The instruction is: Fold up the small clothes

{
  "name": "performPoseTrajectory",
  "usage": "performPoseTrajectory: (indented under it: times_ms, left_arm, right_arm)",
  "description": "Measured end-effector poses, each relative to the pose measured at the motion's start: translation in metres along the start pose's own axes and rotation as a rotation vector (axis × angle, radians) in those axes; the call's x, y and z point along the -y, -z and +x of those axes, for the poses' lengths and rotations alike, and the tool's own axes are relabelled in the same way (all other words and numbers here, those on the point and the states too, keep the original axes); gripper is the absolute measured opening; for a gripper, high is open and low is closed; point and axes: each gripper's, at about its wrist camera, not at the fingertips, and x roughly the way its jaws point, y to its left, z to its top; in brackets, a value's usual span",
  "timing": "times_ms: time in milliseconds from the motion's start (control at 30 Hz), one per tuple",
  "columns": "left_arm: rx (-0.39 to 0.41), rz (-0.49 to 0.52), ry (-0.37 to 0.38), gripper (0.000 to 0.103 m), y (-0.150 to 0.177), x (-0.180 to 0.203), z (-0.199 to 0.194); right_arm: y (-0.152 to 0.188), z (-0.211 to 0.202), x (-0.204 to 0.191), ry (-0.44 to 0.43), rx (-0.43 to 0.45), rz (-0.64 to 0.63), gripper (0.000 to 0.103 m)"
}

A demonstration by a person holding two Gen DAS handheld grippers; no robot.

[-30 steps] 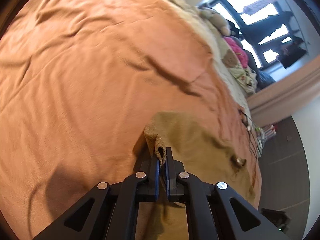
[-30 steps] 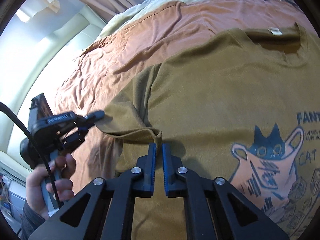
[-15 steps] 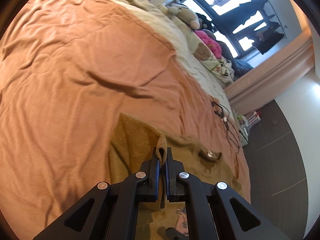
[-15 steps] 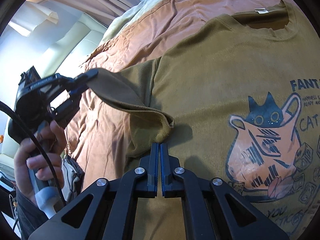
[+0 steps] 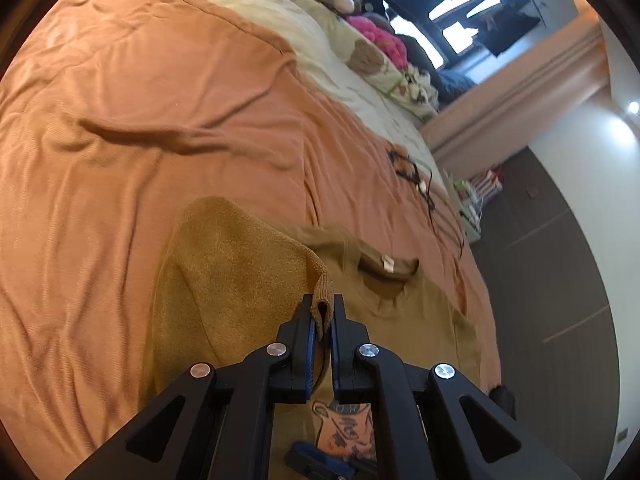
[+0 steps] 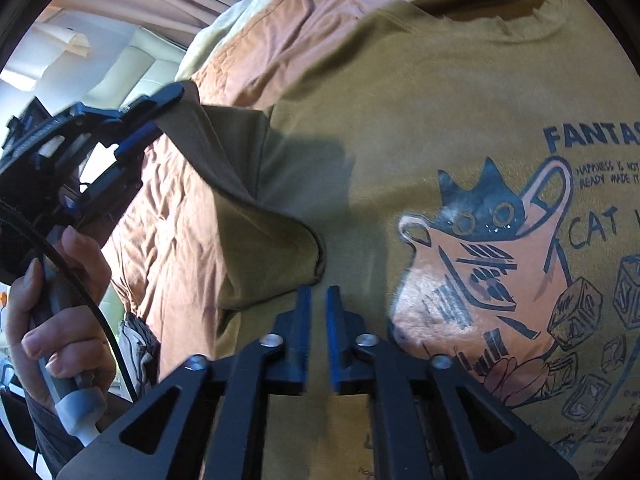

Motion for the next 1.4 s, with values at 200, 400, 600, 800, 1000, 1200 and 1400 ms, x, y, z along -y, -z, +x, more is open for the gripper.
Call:
performPoseTrajectory:
  times_ms: [200, 400, 600, 800, 1000, 1200, 1400]
  left_arm:
    - [0.020, -0.033, -0.042, 0.041, 0.004, -0.017, -0.014]
    - [0.028, -0.058, -0.092, 0.041, 0.012, -0.042, -0.033]
    - [0.006, -0.062, -0.151, 0.041, 0.028, -0.065, -0.042]
    - [-0.030, -0.065, -0.179, 0.041, 0.052, -0.082, -0.050]
    - [-0.075, -0.075, -0.183, 0.041, 0.079, -0.090, -0.055]
    - [-0.102, -0.089, -0.170, 0.041, 0.098, -0.092, -0.054]
    - [-0.103, -0.092, -0.189, 0.041, 0.104, -0.089, -0.050]
  right_arm:
    - [0.001, -0.004, -0.003, -0.021, 0.025, 0.004, 0.044]
    - [-0.003, 0.004, -0.003, -0.018, 0.031, 0.009, 0.044]
    - [-0.012, 0.016, -0.004, -0.023, 0.020, 0.026, 0.044]
    - [-0.019, 0.031, -0.014, -0.015, 0.002, 0.013, 0.044]
    - [-0.018, 0.039, -0.021, 0.013, -0.038, 0.012, 0.009]
    - [-0.008, 0.023, -0.029, 0.008, -0.022, -0.004, 0.003]
    - [0.016, 0.003, -0.036, 0.028, 0.007, 0.009, 0.003]
